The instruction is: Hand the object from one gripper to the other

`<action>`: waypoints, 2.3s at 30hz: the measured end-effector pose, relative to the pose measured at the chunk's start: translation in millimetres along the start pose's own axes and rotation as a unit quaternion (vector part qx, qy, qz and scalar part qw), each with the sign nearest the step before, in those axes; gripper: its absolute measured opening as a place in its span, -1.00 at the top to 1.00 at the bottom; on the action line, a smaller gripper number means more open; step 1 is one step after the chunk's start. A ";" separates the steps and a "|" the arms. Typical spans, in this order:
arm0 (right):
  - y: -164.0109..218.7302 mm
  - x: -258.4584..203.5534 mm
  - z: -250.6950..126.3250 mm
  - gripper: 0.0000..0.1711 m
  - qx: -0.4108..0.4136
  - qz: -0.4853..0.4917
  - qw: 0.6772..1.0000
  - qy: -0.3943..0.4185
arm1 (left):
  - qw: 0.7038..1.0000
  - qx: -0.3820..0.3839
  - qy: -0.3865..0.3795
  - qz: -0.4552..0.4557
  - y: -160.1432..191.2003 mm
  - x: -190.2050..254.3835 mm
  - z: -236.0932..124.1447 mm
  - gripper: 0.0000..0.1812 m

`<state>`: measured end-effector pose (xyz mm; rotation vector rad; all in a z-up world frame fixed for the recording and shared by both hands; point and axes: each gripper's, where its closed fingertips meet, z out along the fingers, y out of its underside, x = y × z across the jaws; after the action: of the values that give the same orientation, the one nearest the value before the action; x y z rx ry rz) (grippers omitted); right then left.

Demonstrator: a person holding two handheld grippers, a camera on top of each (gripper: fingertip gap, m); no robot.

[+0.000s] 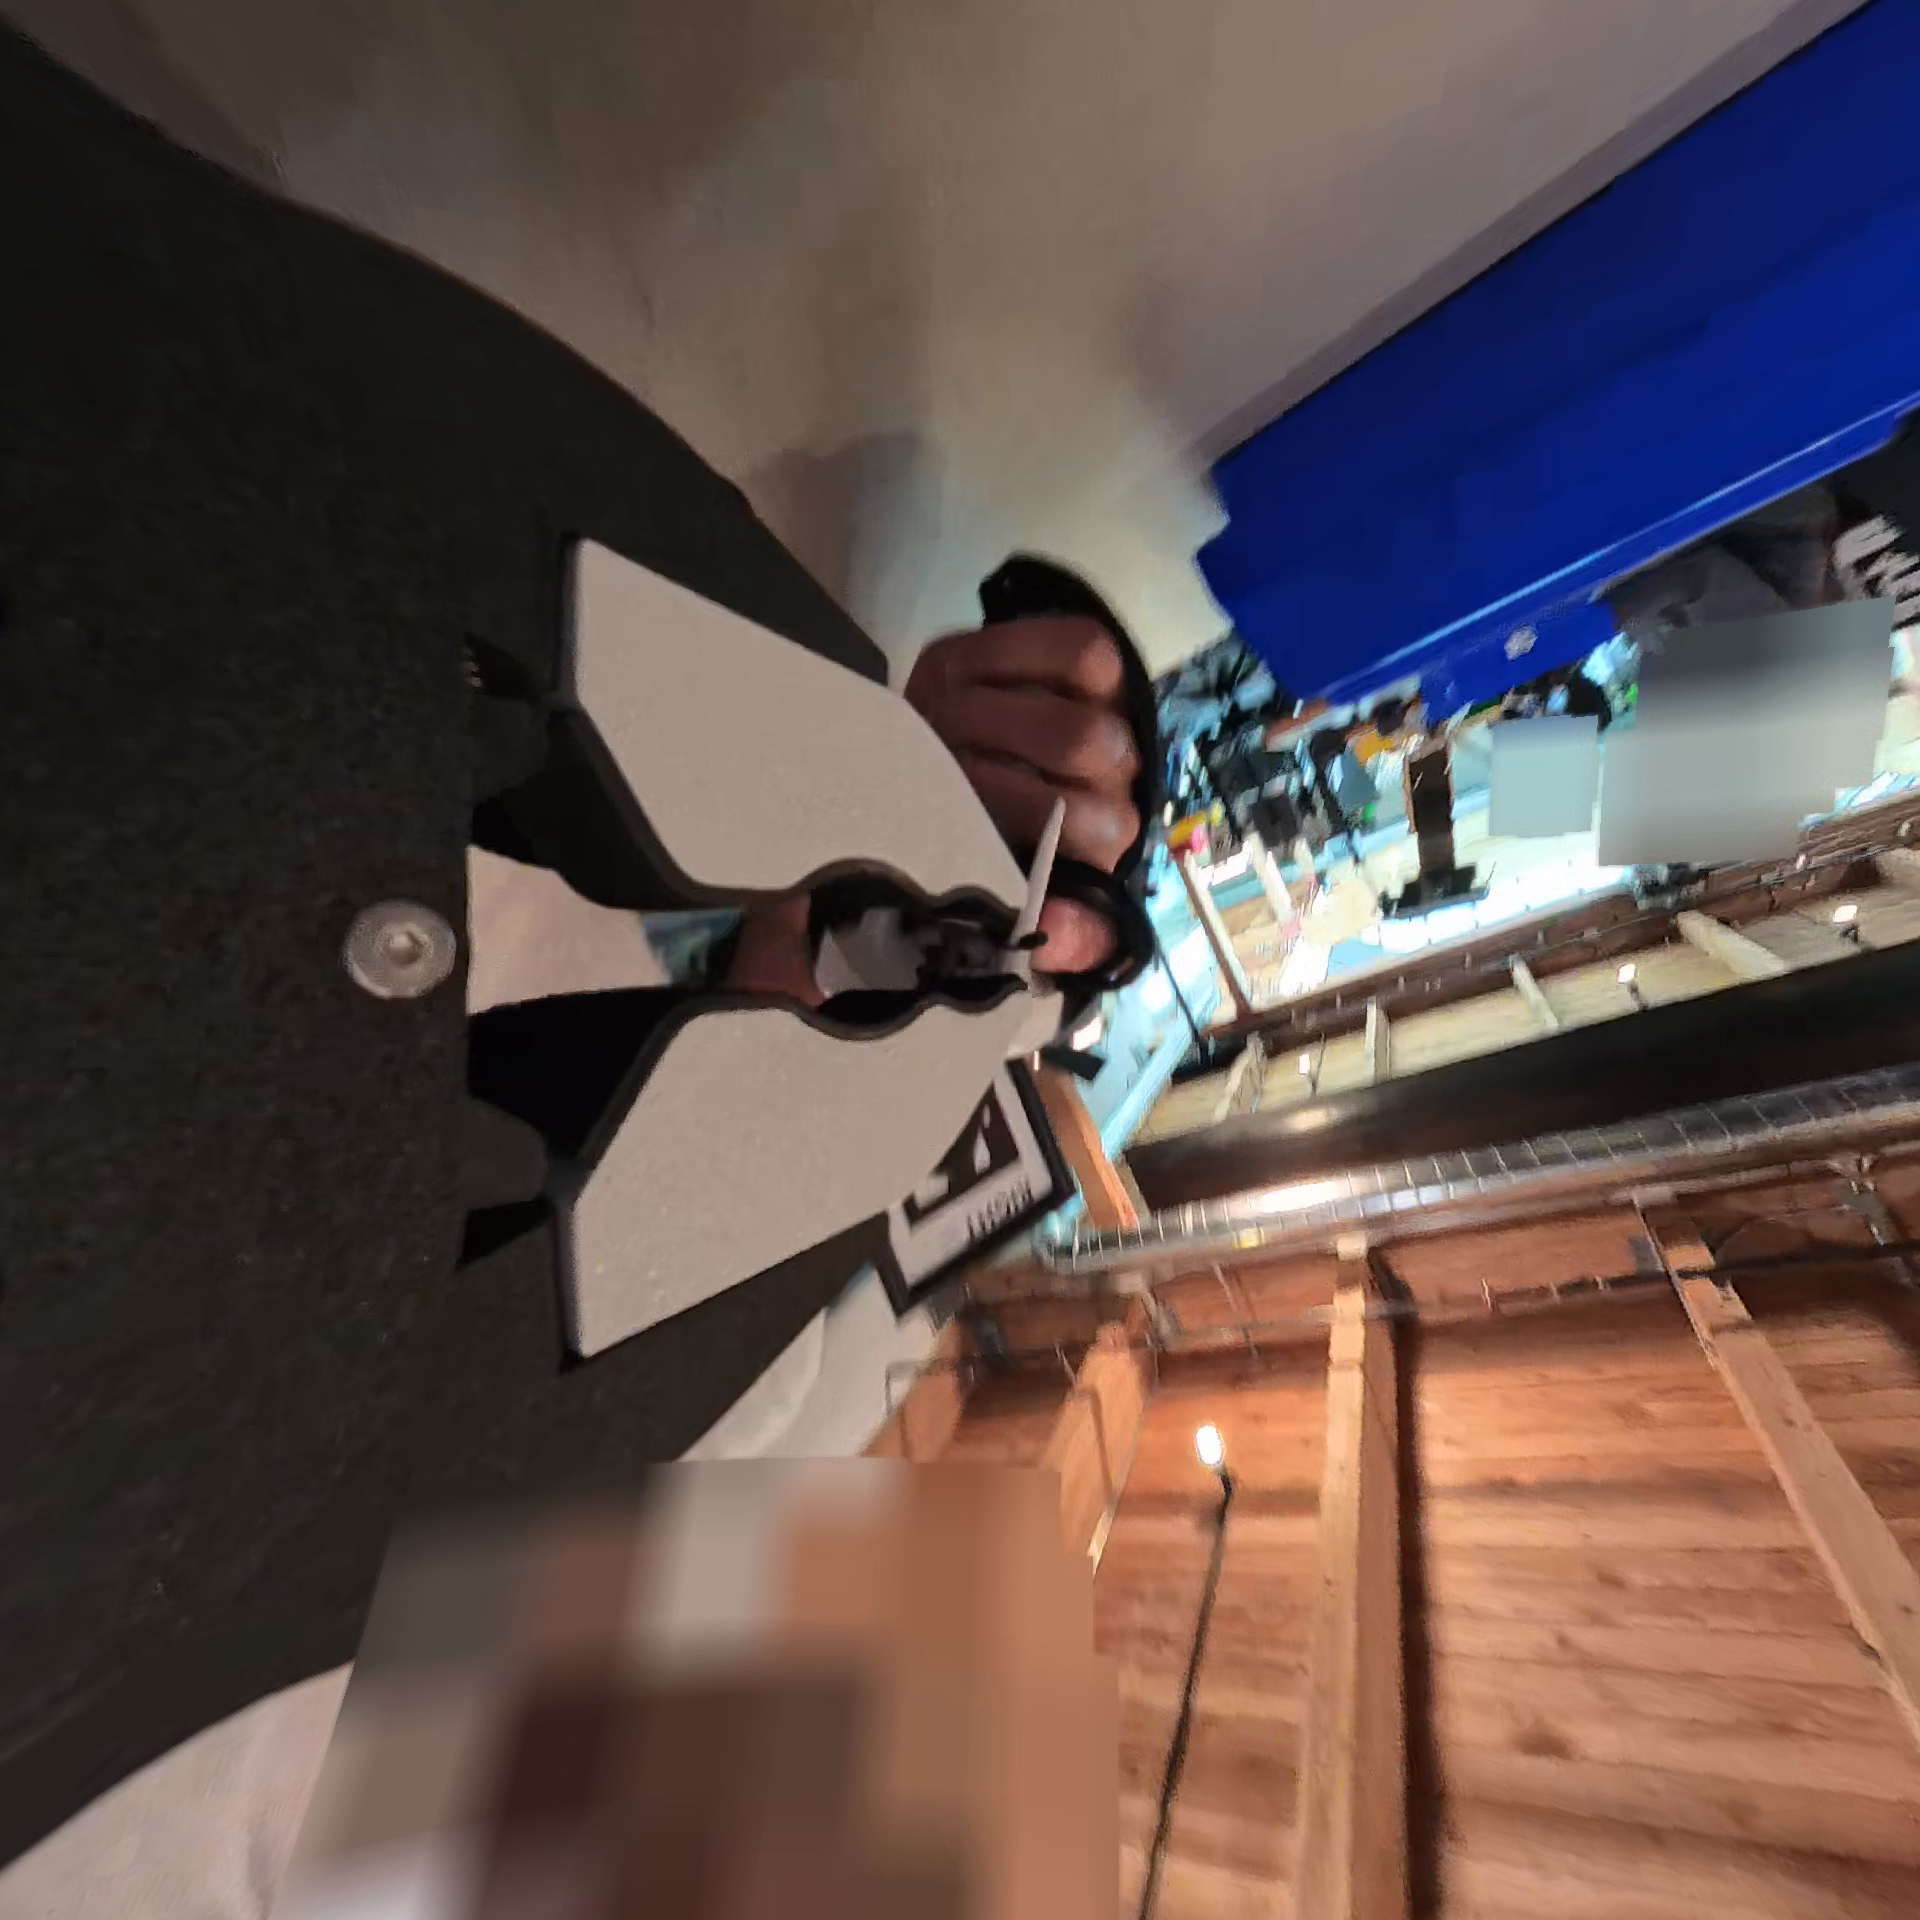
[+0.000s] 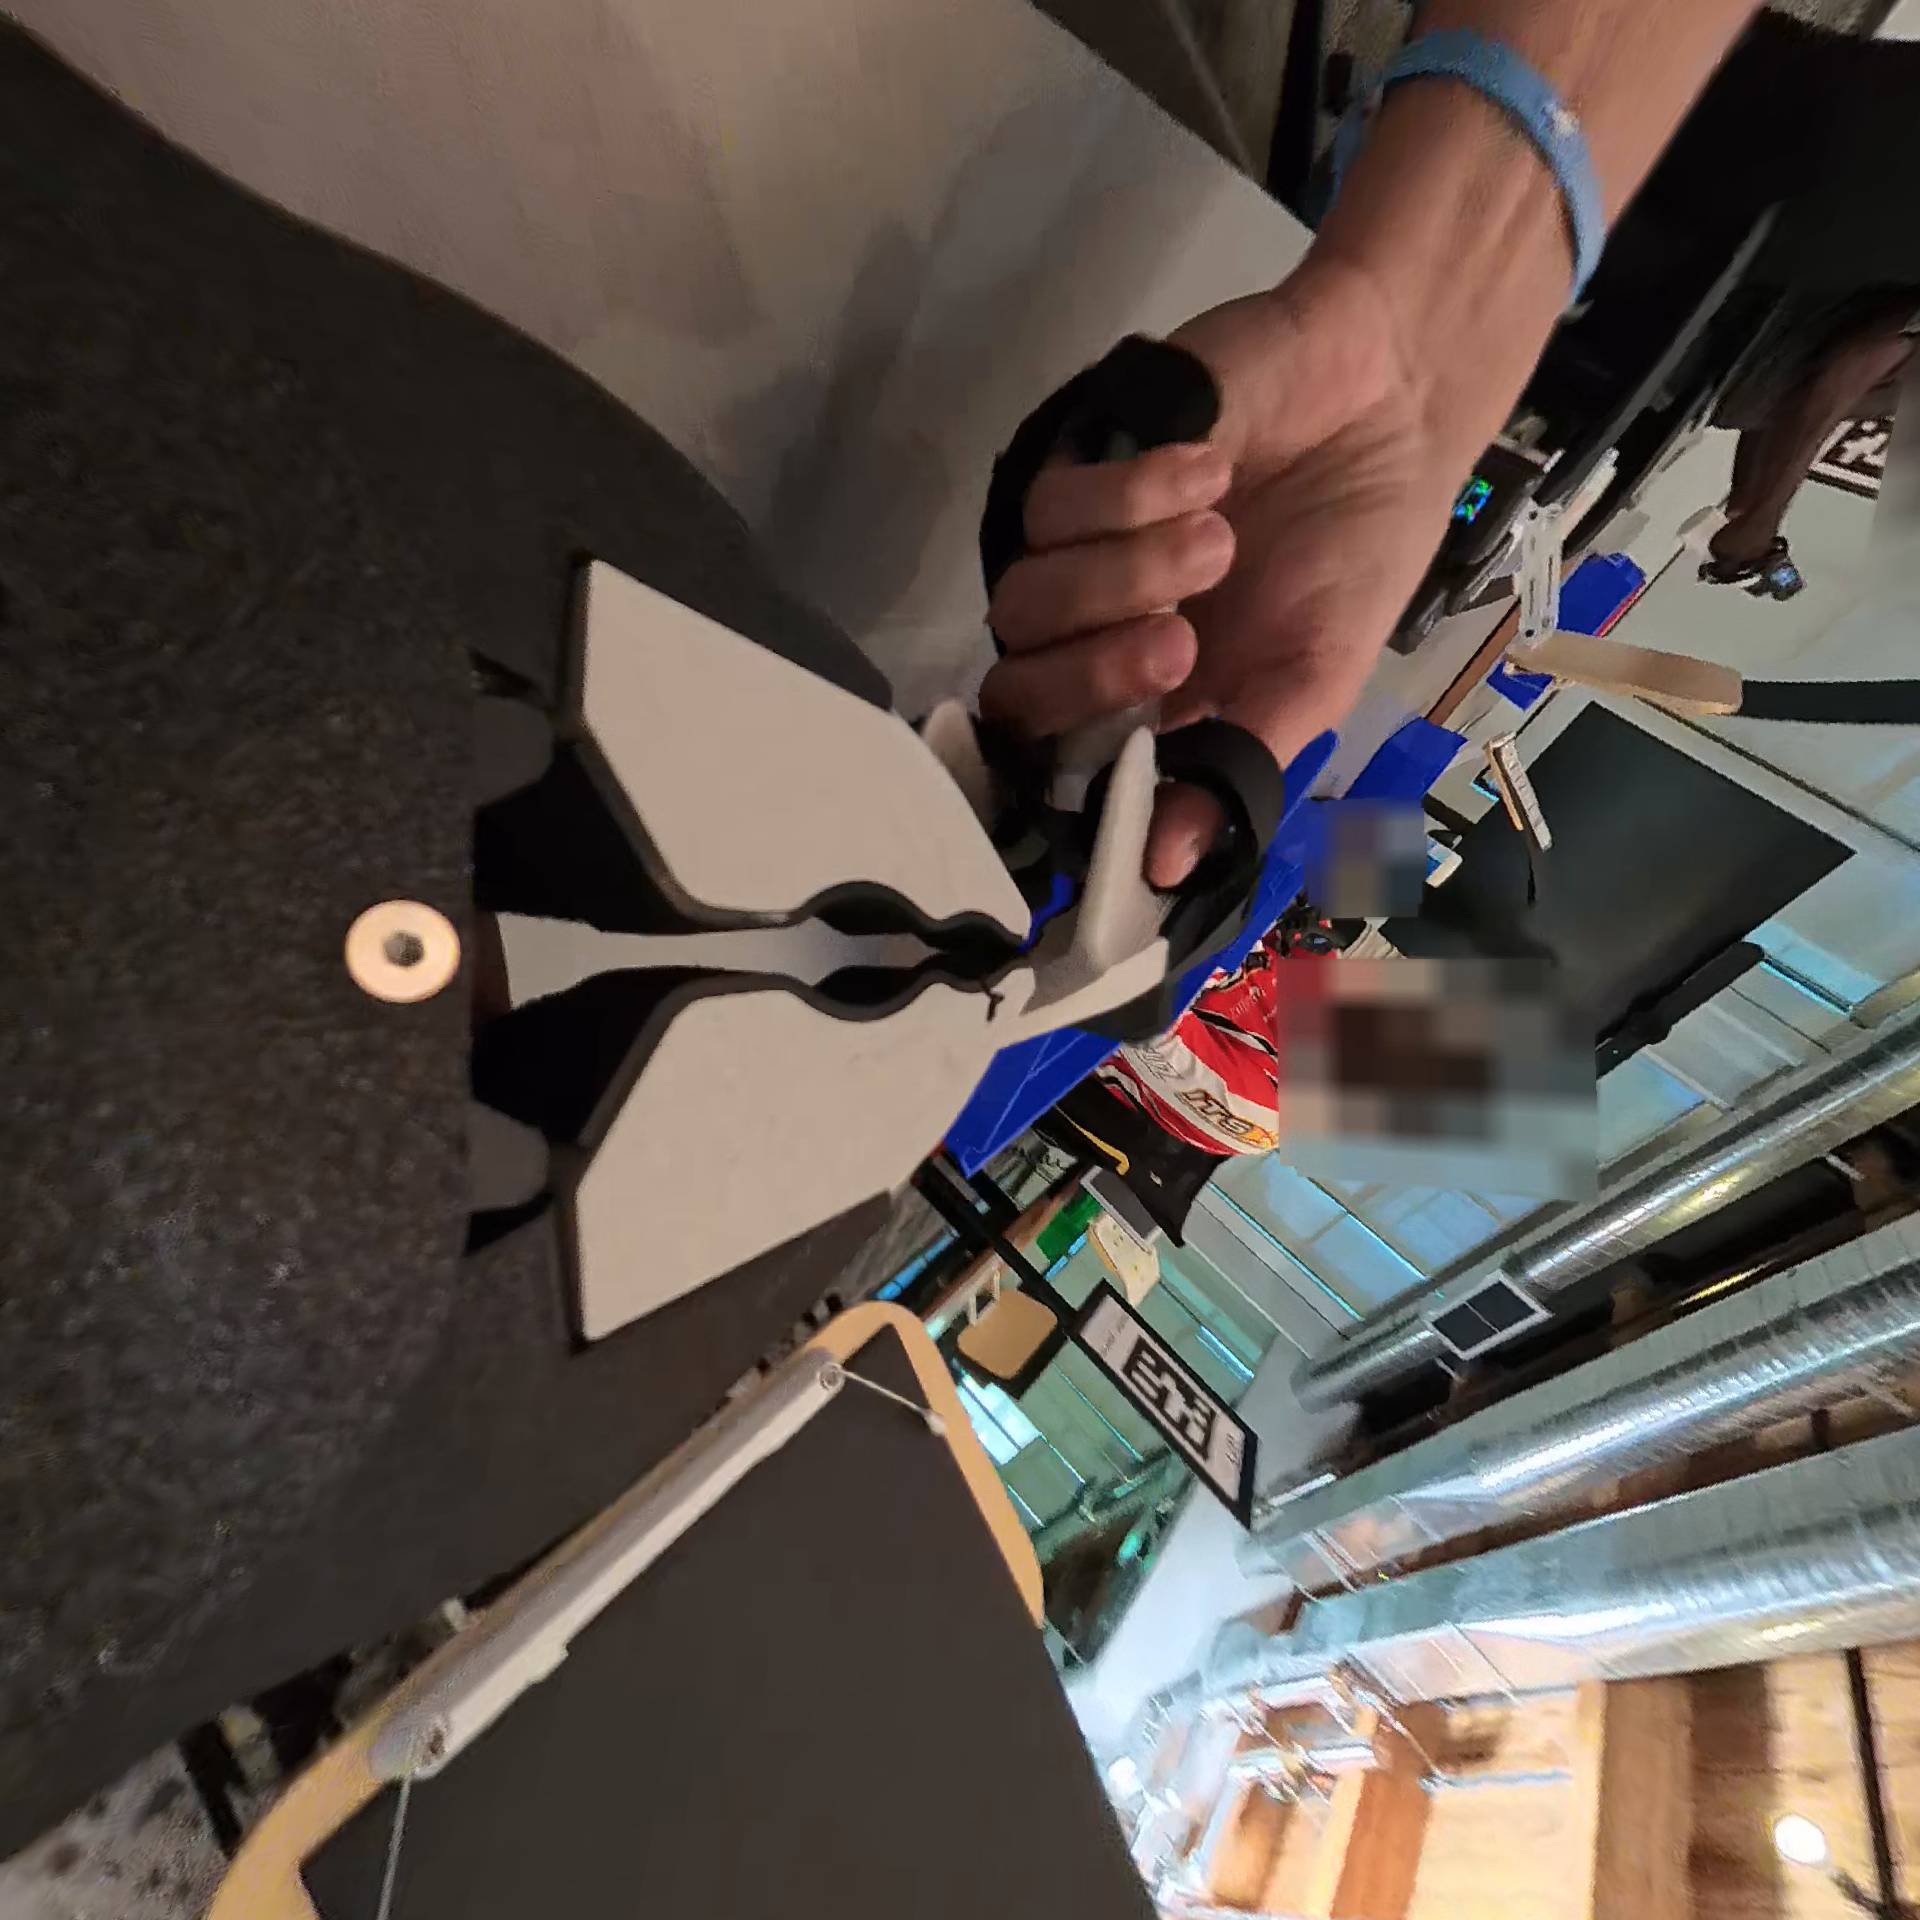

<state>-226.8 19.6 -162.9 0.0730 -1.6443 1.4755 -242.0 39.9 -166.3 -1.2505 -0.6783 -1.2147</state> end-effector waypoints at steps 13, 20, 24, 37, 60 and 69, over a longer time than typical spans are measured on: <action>86.0 27.7 -0.6 1.00 -0.312 -0.119 0.940 0.068 | 0.783 -0.110 -0.343 0.506 3.4 -7.7 4.9 0.69; 83.0 25.5 2.6 1.00 -0.364 -0.231 0.898 0.091 | 0.751 -0.144 -0.377 0.523 13.8 -30.7 8.5 0.70; 83.9 23.2 3.3 1.00 -0.369 -0.250 0.891 0.088 | 0.725 -0.139 -0.401 0.543 9.6 -32.8 5.3 0.88; 55.3 14.1 11.6 0.54 -0.209 -0.103 0.969 0.087 | 0.696 -0.107 -0.442 0.555 -19.1 -24.4 -24.2 1.00; 7.0 34.2 8.8 1.00 0.167 0.713 0.672 -0.110 | 0.929 0.065 -0.131 0.340 -13.3 12.6 2.8 1.00; 12.9 31.1 6.5 1.00 0.140 0.694 0.695 -0.126 | 0.918 0.058 -0.159 0.358 -14.1 9.7 0.1 1.00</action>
<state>-256.3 33.4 -152.3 -1.0856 -1.6341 2.9264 -252.5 38.7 -152.8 -1.4322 -0.4430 -0.3655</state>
